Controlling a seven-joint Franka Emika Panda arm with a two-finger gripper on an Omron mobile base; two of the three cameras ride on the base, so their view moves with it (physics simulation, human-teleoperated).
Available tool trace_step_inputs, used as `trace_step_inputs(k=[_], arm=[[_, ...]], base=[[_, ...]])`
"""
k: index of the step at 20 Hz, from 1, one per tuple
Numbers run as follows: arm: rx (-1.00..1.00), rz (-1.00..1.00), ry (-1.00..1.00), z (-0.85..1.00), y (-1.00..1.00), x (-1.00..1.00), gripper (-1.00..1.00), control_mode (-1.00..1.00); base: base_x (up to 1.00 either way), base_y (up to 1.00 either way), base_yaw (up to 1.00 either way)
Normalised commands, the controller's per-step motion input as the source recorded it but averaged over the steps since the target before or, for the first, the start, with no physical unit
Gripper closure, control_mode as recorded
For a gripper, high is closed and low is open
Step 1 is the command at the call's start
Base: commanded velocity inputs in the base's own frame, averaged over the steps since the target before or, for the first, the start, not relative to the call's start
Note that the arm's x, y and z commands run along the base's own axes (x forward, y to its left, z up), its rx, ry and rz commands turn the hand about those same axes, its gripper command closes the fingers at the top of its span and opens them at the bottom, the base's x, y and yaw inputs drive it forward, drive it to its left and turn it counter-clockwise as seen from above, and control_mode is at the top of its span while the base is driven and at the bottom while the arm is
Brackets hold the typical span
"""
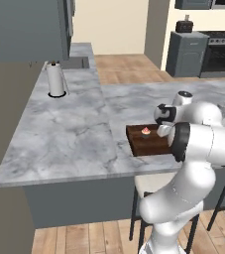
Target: Take the donut and cupcake from the fridge and place them on the empty tray on the dining counter.
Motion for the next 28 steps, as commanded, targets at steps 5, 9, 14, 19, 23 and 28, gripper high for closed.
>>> trace_step_inputs(k=[5,9,14,19,23,28], arm=[[0.0,0.0,0.0,-0.18,-0.21,0.4,1.0,-1.0],[0.0,0.0,0.0,-0.18,-0.14,0.49,1.0,-1.0],[0.0,0.0,0.0,-0.26,-0.06,0.5,1.0,-1.0],[0.0,0.0,0.0,-0.28,-0.04,0.49,1.0,-1.0],[0.0,0.0,0.0,-0.3,-0.14,0.24,1.0,-1.0],[0.0,0.0,0.0,-0.31,-0.07,0.21,1.0,-1.0]], base=[[0.0,0.0,0.0],[0.0,0.0,0.0],[0.0,0.0,0.0],[0.0,0.0,0.0],[0.0,0.0,0.0],[0.0,0.0,0.0]])
